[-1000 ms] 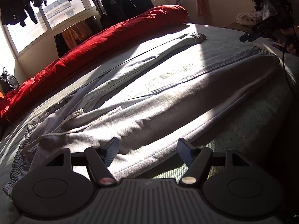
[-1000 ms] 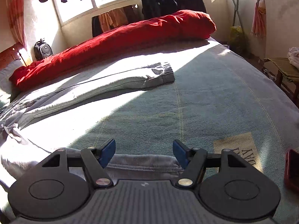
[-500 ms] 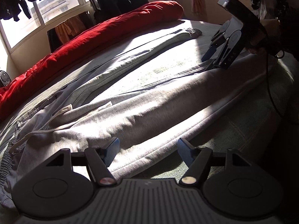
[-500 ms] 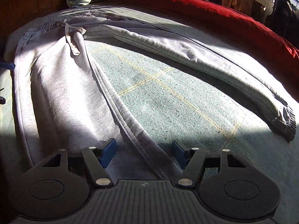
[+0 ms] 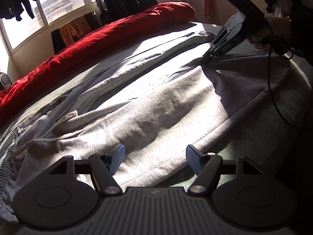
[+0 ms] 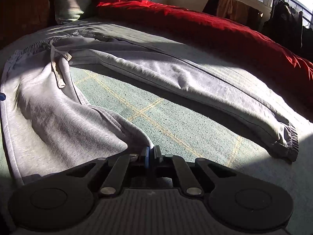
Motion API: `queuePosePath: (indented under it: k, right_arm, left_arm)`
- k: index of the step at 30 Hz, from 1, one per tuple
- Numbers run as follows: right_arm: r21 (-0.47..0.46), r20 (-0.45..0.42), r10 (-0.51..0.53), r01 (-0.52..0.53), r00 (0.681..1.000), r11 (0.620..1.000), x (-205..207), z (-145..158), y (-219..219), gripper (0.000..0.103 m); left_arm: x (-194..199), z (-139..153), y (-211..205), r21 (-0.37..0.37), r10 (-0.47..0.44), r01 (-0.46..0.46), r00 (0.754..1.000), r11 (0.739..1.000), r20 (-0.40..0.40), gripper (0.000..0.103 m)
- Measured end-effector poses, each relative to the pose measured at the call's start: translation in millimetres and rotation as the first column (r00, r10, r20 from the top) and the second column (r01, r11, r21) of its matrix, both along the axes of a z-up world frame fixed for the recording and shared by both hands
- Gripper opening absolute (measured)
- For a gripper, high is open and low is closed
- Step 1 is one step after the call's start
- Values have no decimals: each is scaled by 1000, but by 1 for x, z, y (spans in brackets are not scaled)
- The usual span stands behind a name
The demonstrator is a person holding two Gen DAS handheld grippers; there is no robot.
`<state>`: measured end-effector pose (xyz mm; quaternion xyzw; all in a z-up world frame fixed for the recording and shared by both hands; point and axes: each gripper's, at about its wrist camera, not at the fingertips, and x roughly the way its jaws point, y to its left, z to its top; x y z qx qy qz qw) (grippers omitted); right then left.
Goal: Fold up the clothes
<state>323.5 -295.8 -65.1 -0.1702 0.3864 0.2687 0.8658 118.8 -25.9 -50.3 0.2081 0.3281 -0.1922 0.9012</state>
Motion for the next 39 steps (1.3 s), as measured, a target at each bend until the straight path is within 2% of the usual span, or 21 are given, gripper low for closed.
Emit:
queuePosePath:
  k: [3,7,10,15,18,21,23,26,28,33,35,39]
  right_arm:
    - [-44,-8,-23,22,1000,999,-2,-8,5,17]
    - [-51,54,-33,36,998,998,-22,9,2,22]
    - [-81,101,0,8,995,997,-46,32,-3,31]
    - [-167,126,72,-51,989,985,-90,57,-10,36]
    - [-230,128,125,-93,984,969,-121,61,-10,43]
    - [-275,120,168,-130,979,953,-147,57,-3,45]
    - [-301,106,201,-161,974,940,-164,51,5,45]
    - [-333,92,248,-205,964,920,-183,37,19,47]
    - [-355,88,278,-231,956,906,-194,27,30,50]
    - [-372,89,346,-291,934,882,-207,8,62,51]
    - [-368,93,368,-311,925,876,-207,2,78,51]
    - [-333,98,395,-344,913,878,-198,-5,112,55]
  left_arm:
    - [-3,-1,2,9,6,-6,1000,1000,-4,70]
    - [-7,0,7,17,14,-14,1000,1000,0,70]
    - [-12,-1,10,41,11,-12,1000,999,14,70]
    - [-22,-7,10,168,-12,-1,997,986,78,70]
    - [-27,-10,9,243,-30,1,993,970,114,70]
    - [-32,-14,9,316,-50,0,988,949,149,70]
    - [-35,-19,10,385,-65,-9,981,923,180,70]
    - [-38,-31,10,493,-105,-20,969,870,223,70]
    - [-41,-39,10,557,-144,-16,960,830,242,70]
    - [-46,-62,2,693,-260,2,928,721,267,70]
    - [-44,-71,-3,715,-292,14,918,699,267,70]
    - [-38,-78,-15,737,-352,44,896,674,269,70]
